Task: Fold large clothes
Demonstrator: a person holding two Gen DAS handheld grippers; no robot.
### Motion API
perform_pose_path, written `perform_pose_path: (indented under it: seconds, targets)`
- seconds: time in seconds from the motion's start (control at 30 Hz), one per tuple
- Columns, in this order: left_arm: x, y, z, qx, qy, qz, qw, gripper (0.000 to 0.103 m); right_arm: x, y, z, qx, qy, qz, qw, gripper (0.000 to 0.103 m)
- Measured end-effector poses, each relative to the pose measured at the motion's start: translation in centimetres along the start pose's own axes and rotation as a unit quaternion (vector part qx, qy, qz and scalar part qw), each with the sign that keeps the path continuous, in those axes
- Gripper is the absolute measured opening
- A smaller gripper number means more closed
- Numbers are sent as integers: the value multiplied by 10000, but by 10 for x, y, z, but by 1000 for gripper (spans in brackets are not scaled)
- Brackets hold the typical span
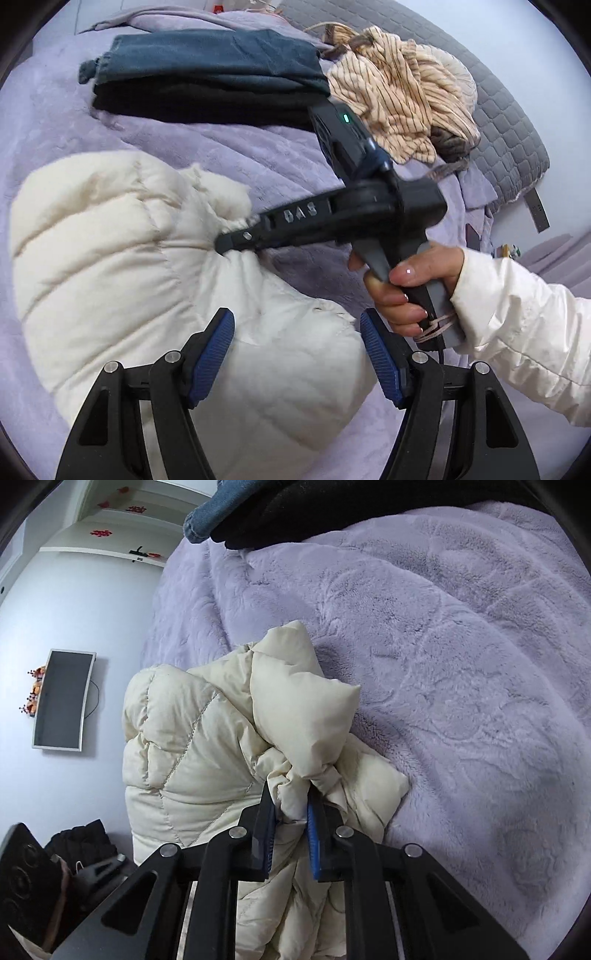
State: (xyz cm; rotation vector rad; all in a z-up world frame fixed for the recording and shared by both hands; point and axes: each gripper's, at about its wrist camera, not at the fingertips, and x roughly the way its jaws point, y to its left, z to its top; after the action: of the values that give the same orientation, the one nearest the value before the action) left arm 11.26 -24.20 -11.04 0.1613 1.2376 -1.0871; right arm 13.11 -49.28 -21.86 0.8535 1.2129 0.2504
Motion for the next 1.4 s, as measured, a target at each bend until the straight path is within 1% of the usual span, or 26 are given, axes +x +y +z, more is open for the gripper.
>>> perform_pose_path:
  seconds: [0.07, 0.13, 0.2, 0.23, 0.27, 0.33, 0.37, 0.4, 0.47, 0.5, 0.53, 0.57, 0.6, 0.63, 0.7, 0.8, 0.87, 0.97, 1.0, 1.1, 1.2, 1.3, 1.4]
  targets:
    - [-19, 21, 6, -211, -245, 450, 9985, 71, 5, -5, 0, 28, -3, 22, 10000, 16]
    - [-34, 50, 8, -580, -480, 863, 9934, 71, 7, -8, -2, 73, -32, 48, 10000, 15]
    - [-39, 78, 3, -966, -587, 1181, 9865, 71, 7, -10, -5, 102, -64, 77, 9999, 15]
    - [-35, 89, 1, -1076, -556, 1280, 9844, 71, 8, -11, -6, 109, -80, 88, 9999, 15]
    - [-27, 96, -1, -1120, -431, 1329, 9838, 71, 8, -11, -7, 127, -89, 99, 9998, 15]
    - [-9, 93, -6, -968, -248, 1556, 9828, 71, 4, -13, -14, 177, -109, 116, 9997, 15]
    - [-3, 88, -8, -856, -232, 1665, 9820, 71, 2, -11, -15, 184, -128, 87, 9997, 16]
    - [0, 84, -9, -809, -248, 1714, 9816, 71, -1, -8, -16, 173, -131, 35, 9998, 19]
    - [0, 85, -10, -875, -291, 1704, 9811, 71, -8, -3, -18, 197, -114, -116, 9997, 23]
    - [-1, 86, -10, -912, -305, 1688, 9809, 71, -14, 0, -19, 214, -102, -173, 9996, 30]
    - [-2, 89, -10, -927, -310, 1674, 9810, 71, -20, 5, -20, 197, -101, -193, 9996, 48]
    - [-3, 94, -10, -939, -317, 1666, 9810, 71, -27, 9, -22, 154, -108, -185, 9997, 62]
    - [-6, 95, -11, -945, -320, 1665, 9810, 71, -35, 14, -24, 98, -112, -247, 9996, 96]
    - [-6, 96, -12, -949, -325, 1654, 9811, 71, -42, 19, -27, 45, -156, -405, 9990, 102]
    - [-8, 95, -11, -963, -344, 1650, 9810, 71, -54, 25, -33, -12, -155, -575, 9982, 103]
    - [-8, 94, -10, -962, -353, 1648, 9810, 71, -57, 22, -41, 237, 6, -443, 9987, 103]
    - [-8, 94, -10, -971, -348, 1646, 9810, 71, -49, 17, -46, 390, 187, -378, 9983, 103]
    - [-7, 93, -10, -964, -350, 1648, 9810, 71, -28, 11, -51, 424, 465, -484, 9968, 103]
    - [-7, 93, -10, -962, -352, 1650, 9810, 71, -21, 9, -54, 446, 522, -446, 9966, 103]
    - [-7, 93, -10, -965, -357, 1648, 9809, 71, -4, 2, -55, 568, 606, -136, 9965, 103]
    - [-7, 93, -10, -963, -354, 1654, 9809, 71, 11, -5, -51, 583, 585, 97, 9965, 103]
    - [-6, 94, -11, -973, -352, 1671, 9805, 71, 24, -13, -45, 673, 557, 507, 9949, 103]
    - [-8, 97, -10, -1035, -337, 1663, 9800, 71, 33, -20, -45, 734, 519, 627, 9940, 102]
